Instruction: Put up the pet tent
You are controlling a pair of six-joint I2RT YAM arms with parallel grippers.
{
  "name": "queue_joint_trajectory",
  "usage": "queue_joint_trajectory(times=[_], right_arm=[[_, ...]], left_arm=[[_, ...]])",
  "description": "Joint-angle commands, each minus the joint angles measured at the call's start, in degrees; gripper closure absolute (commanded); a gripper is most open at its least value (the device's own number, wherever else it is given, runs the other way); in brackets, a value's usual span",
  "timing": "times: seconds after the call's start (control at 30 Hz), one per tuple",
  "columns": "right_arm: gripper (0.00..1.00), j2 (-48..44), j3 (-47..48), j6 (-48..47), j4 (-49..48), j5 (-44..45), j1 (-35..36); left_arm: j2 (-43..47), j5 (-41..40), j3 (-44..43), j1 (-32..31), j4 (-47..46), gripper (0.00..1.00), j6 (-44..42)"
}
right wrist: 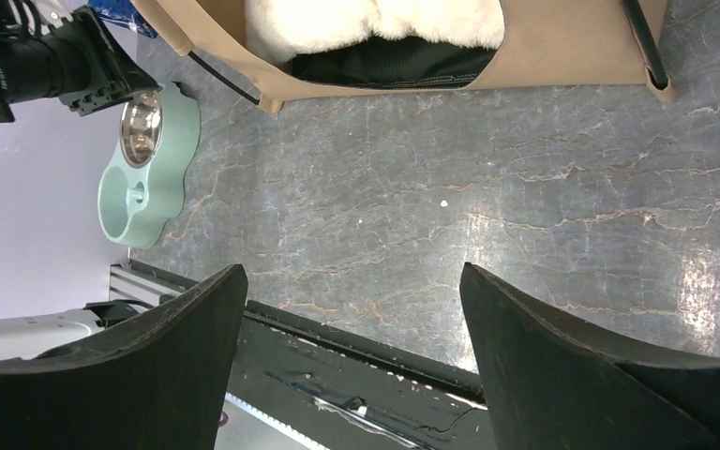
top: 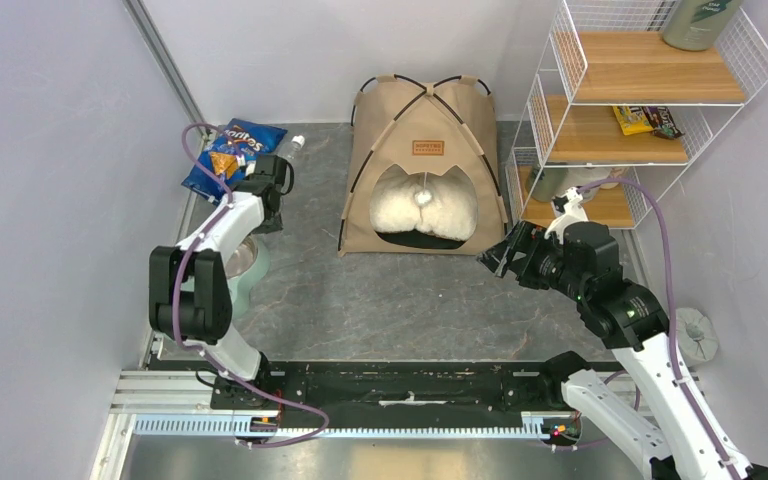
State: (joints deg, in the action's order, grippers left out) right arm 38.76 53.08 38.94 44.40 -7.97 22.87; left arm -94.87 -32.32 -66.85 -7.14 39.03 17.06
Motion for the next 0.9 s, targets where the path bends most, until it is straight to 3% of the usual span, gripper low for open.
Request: queue_joint_trajectory(times=[0.0,0.13,0.23,0.43,0.63,0.87], right_arm=[[0.09,-0.5,2.6,-0.9,-1.1,0.1,0.0],[0.07,-0.2,1.0,-1.7,-3.3,0.6,-0.1],[0.04,0.5,-0.5,-2.8,-5.6,0.7,0.0],[0.03,3.1,-1.8,-4.2,-9.0,0.2,0.0],[0.03,5.6,-4.4,-2.1,-13.2,-2.9,0.0],[0.03,6.4,-5.3,-2.4,-14.2,-1.6,0.0]], left_arm=[[5.6,11.2,-5.1,0.0,-4.9,0.44,-4.9],[3.1,19.6,-8.5,0.0,-11.2,0.41,-11.8],[-4.2,22.3,-13.7,0.0,-12.4,0.4,-15.9],[-17.0,14.8,-23.5,0.1,-17.8,0.39,-22.0],[-22.3,11.5,-28.6,0.2,-25.1,0.38,-26.5],[-33.5,14.5,-45.8,0.6,-12.0,0.36,-30.8]])
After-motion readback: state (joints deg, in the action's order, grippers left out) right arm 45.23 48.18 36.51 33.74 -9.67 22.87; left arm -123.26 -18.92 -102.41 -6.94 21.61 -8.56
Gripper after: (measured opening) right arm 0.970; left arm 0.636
